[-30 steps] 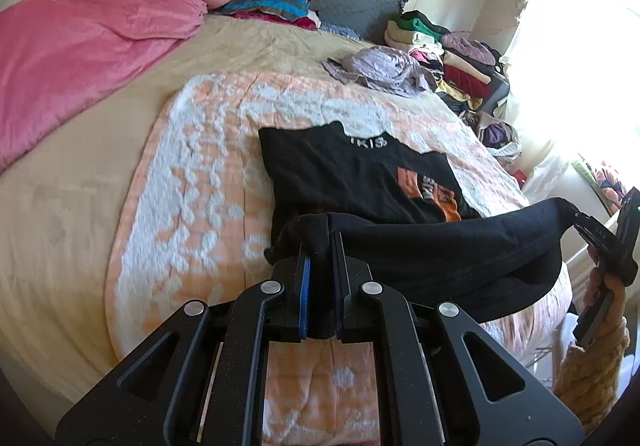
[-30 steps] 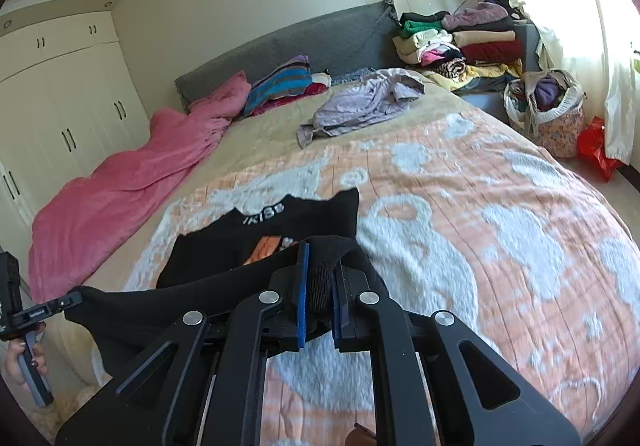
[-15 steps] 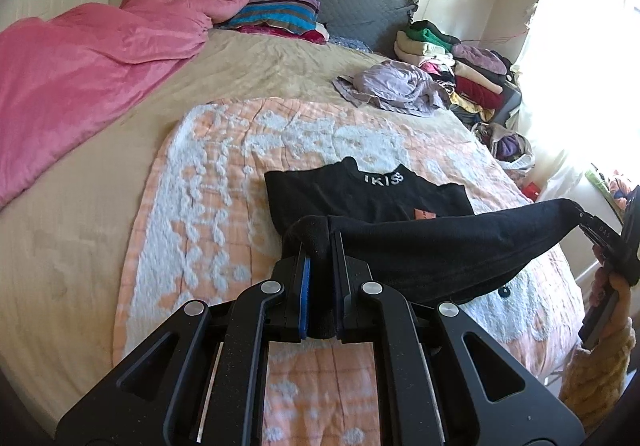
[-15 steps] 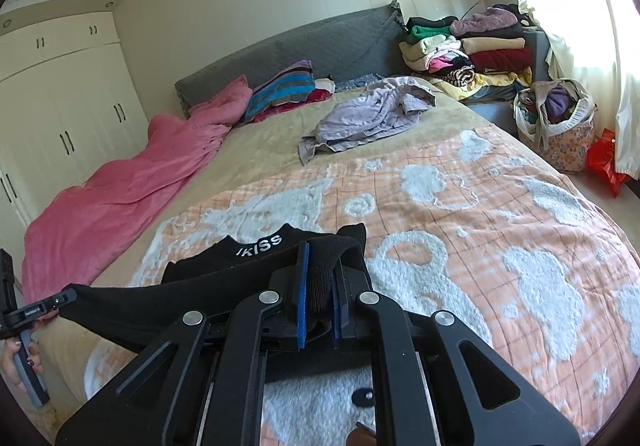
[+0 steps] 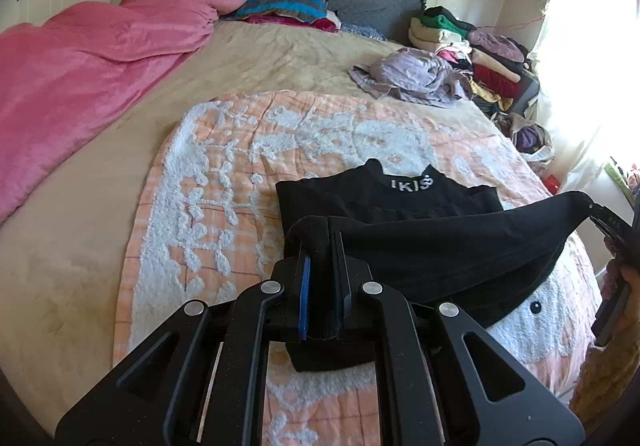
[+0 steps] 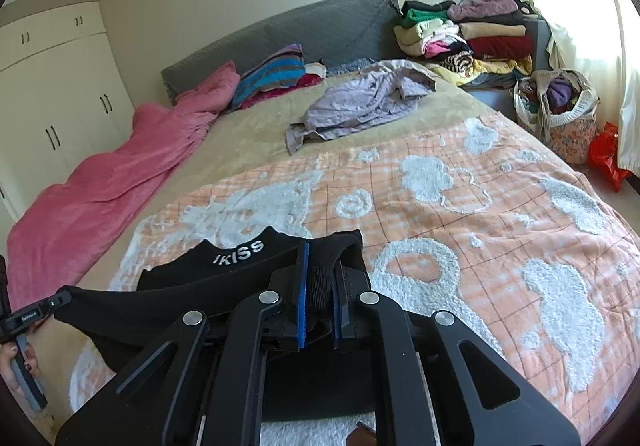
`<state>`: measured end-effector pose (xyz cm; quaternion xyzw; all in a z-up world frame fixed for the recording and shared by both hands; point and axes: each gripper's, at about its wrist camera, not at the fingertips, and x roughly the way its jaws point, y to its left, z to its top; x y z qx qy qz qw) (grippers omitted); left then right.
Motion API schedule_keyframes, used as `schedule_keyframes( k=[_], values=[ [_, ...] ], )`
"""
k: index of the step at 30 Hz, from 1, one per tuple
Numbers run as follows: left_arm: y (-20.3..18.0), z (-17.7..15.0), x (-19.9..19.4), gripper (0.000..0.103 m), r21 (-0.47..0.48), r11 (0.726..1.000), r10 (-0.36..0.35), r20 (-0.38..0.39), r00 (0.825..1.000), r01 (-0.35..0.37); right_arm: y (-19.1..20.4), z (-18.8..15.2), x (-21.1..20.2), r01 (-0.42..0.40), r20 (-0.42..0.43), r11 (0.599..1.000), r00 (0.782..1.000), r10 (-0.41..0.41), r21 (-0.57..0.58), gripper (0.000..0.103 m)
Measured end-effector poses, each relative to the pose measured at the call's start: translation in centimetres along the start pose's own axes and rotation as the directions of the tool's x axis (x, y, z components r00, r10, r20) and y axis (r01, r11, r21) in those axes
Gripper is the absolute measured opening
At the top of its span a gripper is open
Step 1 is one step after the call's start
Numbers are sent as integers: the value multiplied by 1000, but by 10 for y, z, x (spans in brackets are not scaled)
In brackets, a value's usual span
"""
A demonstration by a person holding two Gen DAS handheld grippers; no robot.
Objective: Fold small clothes
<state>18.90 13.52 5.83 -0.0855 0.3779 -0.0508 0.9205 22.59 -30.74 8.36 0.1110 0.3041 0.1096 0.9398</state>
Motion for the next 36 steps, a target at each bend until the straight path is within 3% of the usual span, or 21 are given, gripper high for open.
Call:
schedule_keyframes(
  k=[8,11,14,16,18,19,25,27,30,36],
  values=[
    [4,5,31,4,14,999,31,-35,999,-31,-6,-3,41,34,-60,999,998,-32,17,8],
    [9,8,41,9,-14,999,33,-47,998,-34,-7,-5,51,50,-76,999,996,-49,19,9],
    [13,11,42,10,-28,998,51,-35,998,-52,-6,-7,57,85,-81,996,993,-84,4,27],
    [15,11,39,14,-40,998,49,-28,998,-50,-5,-7,55,100,-68,995,993,-100,-10,28],
    [16,11,34,17,-40,998,52,-11,999,-52,-5,-9,49,115,-55,993,992,-116,-21,39],
    [16,9,29,17,-35,998,59,1,998,-59,-5,-9,47,116,-46,993,992,-117,-26,40],
    [9,-7,14,13,-17,1000,25,6,1000,-25,10,-25,22,99,-27,988,994,-102,-120,35],
    [3,-17,14,7,4,1000,3,-19,1000,-3,19,-35,17,61,-60,986,996,-71,-156,22],
    [-8,-35,22,7,36,999,-15,-60,998,17,33,-54,17,17,-117,979,992,-42,-205,22],
    [-21,-57,57,7,100,995,35,-138,990,-21,52,-85,41,-4,-212,963,976,-55,-268,22]
  ],
)
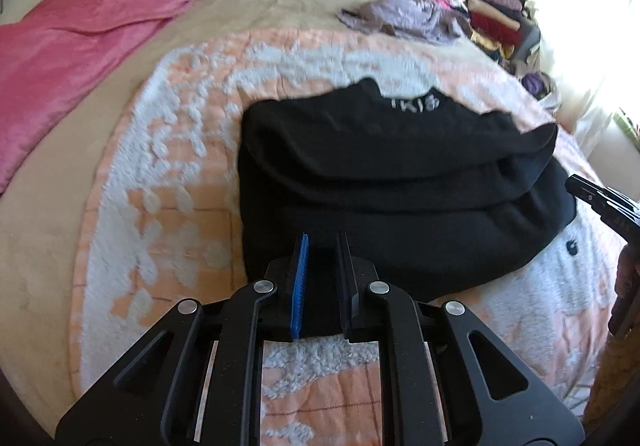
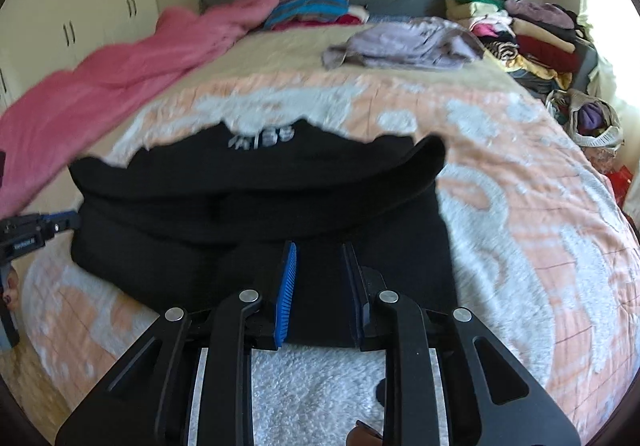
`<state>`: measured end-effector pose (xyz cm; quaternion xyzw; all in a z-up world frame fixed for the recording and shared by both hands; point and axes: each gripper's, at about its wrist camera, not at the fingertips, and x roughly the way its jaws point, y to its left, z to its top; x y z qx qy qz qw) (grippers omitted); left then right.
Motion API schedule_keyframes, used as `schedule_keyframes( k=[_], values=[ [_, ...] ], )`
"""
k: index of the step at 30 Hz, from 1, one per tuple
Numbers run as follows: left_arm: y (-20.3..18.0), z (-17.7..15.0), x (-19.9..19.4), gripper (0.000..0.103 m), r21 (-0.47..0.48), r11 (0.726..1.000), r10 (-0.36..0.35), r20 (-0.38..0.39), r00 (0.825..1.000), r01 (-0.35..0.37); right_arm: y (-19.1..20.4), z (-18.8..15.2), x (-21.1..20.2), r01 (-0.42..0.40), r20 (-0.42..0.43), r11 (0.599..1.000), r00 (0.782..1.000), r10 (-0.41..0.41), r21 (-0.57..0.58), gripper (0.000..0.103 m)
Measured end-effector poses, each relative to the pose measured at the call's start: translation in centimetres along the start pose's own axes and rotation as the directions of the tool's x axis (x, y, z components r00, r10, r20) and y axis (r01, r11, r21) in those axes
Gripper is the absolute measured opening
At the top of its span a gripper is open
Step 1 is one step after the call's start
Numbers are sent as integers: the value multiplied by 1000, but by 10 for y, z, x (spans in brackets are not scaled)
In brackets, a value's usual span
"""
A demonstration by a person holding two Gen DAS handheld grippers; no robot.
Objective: Fold small clothes
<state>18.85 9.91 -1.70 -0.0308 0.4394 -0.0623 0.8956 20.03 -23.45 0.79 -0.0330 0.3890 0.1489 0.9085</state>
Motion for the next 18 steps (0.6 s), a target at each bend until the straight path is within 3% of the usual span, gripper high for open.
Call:
schedule_keyframes(
  k=[6,13,18],
  values=[
    [-5,5,21,7,33,998,45,-1,999,-45,8,1,50,31,-90,999,995,-33,-21,22],
    [-4,31,37,7,13,998,62,26,998,-63,-2,33,74,-3,-70,999,998,6,45,22],
    [7,54,50,7,-65,997,53,44,998,-50,-17,62,87,21,-48,996,999,-17,82,22]
  ],
)
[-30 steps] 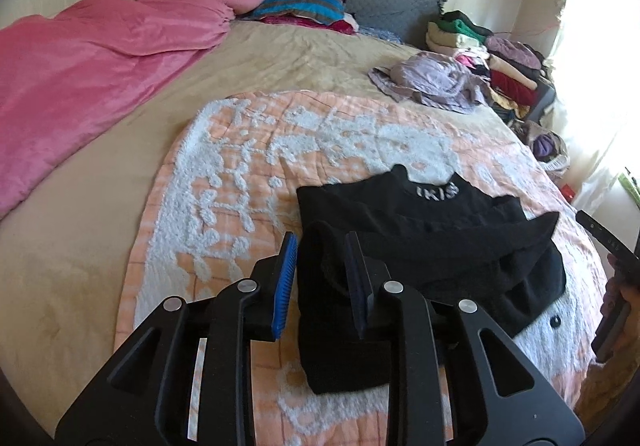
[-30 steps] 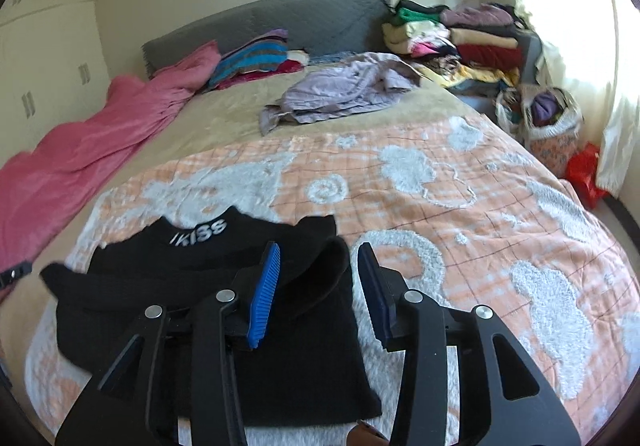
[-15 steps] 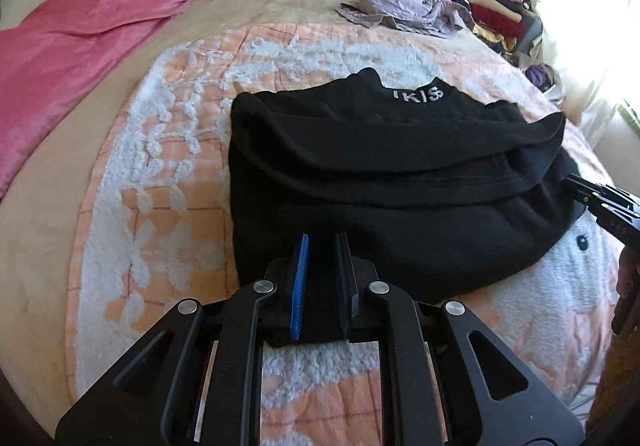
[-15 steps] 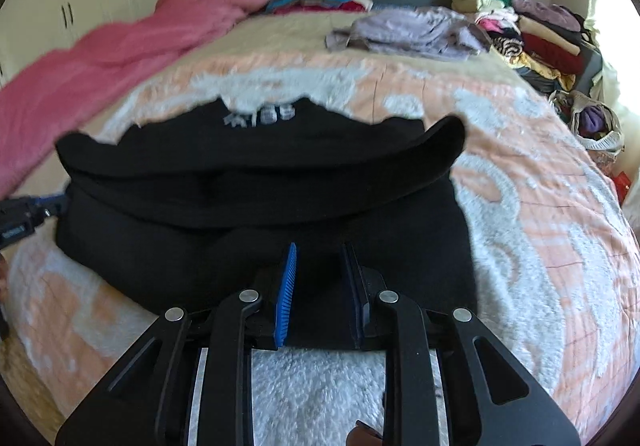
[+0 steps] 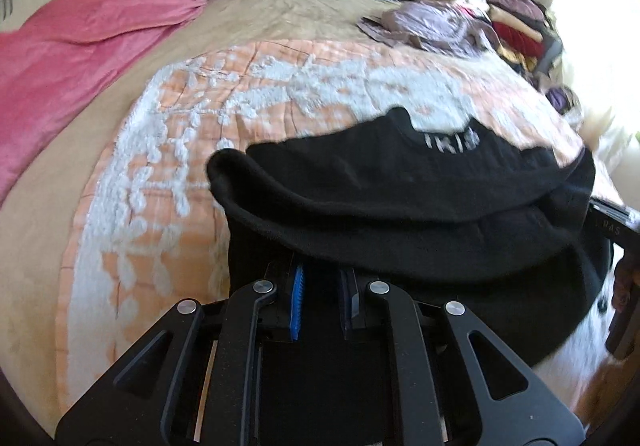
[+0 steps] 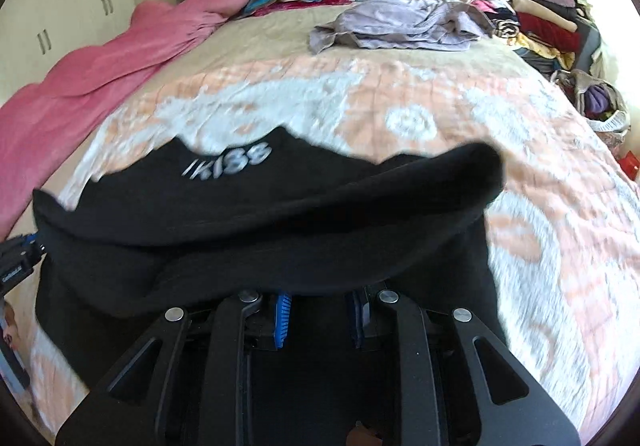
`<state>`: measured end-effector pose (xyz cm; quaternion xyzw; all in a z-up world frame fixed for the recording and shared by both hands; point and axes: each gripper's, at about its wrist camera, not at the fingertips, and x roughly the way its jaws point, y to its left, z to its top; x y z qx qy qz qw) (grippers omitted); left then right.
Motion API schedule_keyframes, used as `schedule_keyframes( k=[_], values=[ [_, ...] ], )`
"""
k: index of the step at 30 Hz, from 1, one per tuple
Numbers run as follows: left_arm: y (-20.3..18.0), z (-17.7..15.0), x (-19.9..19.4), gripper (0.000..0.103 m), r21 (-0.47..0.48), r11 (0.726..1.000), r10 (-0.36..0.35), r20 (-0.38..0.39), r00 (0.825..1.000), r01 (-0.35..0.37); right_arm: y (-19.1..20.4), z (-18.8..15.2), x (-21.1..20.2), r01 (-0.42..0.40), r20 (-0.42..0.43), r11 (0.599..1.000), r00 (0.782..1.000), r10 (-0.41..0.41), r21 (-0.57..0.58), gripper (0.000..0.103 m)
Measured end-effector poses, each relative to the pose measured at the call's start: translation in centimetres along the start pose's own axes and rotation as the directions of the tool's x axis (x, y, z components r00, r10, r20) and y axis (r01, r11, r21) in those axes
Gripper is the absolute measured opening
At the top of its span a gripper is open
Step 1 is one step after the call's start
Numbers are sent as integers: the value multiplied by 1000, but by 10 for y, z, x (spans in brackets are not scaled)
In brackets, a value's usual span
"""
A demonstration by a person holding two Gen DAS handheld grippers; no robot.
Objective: Fold small clothes
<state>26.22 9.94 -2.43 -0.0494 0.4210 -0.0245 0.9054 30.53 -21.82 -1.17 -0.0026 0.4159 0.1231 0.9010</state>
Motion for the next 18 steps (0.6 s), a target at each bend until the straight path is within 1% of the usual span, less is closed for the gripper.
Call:
schedule_keyframes(
  k=[3,5,8,10,11,12,14,18],
  values=[
    [15,13,5,7,-91,995,-34,16,999,35,-17,14,5,36,21,998,999,-37,43,22],
    [24,18,5,7,-121,992,-29,30,999,32,-28,20,3,77,42,995,996,-80,62,22],
    [37,21,3,10,-144,989,-9,45,999,16,-41,23,-4,100,65,992,992,-105,71,23],
    [46,21,3,14,-152,988,5,47,999,2,-48,24,-4,120,64,990,990,-125,67,36],
    [50,22,4,17,-157,988,5,41,999,1,-52,25,-2,131,53,989,990,-134,69,45],
    [52,22,7,24,-158,987,-1,30,1000,6,-54,25,2,136,40,988,989,-139,75,46],
    [54,23,14,31,-143,990,-8,7,1000,9,-57,26,10,131,13,988,991,-132,77,46],
    [50,25,24,33,-105,994,-8,-15,1000,6,-51,28,27,151,-13,988,989,-150,23,45]
  ],
)
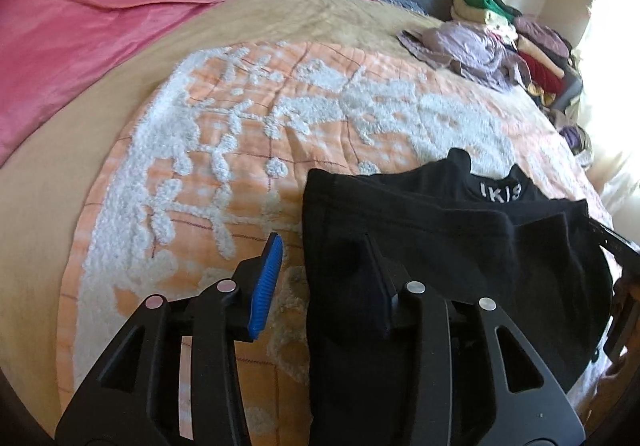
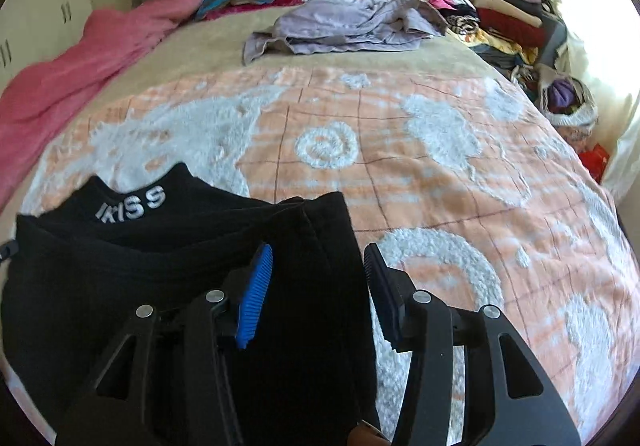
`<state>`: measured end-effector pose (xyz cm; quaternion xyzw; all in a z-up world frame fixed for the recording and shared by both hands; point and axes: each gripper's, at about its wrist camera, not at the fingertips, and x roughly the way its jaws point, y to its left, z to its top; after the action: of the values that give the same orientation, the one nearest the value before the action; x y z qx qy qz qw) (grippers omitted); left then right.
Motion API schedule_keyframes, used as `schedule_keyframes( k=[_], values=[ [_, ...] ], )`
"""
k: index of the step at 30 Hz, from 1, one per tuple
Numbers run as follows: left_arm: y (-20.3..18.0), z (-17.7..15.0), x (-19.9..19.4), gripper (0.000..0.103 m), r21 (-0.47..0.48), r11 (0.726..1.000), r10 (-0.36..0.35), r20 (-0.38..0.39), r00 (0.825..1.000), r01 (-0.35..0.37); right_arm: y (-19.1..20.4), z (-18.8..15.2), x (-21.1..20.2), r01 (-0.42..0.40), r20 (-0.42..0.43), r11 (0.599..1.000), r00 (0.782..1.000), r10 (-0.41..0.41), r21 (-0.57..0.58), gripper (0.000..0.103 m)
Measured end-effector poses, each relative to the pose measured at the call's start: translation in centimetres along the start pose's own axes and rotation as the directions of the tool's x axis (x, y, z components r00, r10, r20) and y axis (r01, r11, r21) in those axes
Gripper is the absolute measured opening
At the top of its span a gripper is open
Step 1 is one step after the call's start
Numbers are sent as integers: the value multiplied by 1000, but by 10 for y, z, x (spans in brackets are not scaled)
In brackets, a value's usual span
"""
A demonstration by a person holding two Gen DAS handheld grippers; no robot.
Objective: Fold small clothes
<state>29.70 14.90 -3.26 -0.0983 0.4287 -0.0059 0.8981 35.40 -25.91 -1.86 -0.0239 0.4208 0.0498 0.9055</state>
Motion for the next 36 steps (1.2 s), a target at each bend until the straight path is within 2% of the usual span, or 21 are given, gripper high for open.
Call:
schedule_keyframes(
  k=[1,2,3,4,5,8,13,15,20,25,26,27,29,32,36],
  values=[
    [-1,0,2,33,5,1000,2,-4,1000,-2,2,0,3,9,-3,1000,1000,-9,-7,43],
    [-2,0,4,32,11,1000,4,-5,1000,-4,3,-1,6,6,-7,1000,1000,-7,-11,35],
    [-3,0,5,25,17,1000,1,0,1000,-1,4,-1,8,-1,-5,1000,1000,1,-10,25],
    [-4,0,4,16,22,1000,-11,4,1000,11,4,-2,8,-3,2,1000,1000,3,-5,20],
    [-5,0,3,7,27,999,-24,8,1000,24,3,-3,5,-6,14,1000,1000,6,7,9],
    [-7,3,-7,3,40,998,-51,29,998,50,-4,0,-10,-44,53,998,998,41,54,7],
    [4,23,-38,2,8,993,-114,97,989,114,-39,15,-39,-174,138,961,980,146,214,7],
    [7,31,-40,2,-1,994,-109,110,988,110,-52,21,-37,-203,142,940,975,169,275,7],
    [11,37,-17,3,-28,995,-98,78,992,100,-62,21,-8,-208,79,916,978,193,342,7],
    [11,27,4,4,-26,998,-60,32,998,61,-57,10,12,-156,39,927,988,152,340,8],
    [12,25,6,6,-33,998,-58,22,998,58,-56,8,14,-138,30,933,990,136,333,11],
    [13,23,5,7,-34,998,-55,19,998,56,-54,7,14,-110,21,942,994,109,316,23],
    [13,19,-3,8,-26,999,-40,38,998,41,-47,8,6,-28,34,967,999,20,253,34],
    [10,13,-22,9,-21,999,-30,70,997,32,-32,12,-12,4,99,990,995,-18,141,34],
    [-11,1,-45,11,39,998,-50,103,993,46,9,20,-28,-28,126,998,991,35,-62,35]
  ],
)
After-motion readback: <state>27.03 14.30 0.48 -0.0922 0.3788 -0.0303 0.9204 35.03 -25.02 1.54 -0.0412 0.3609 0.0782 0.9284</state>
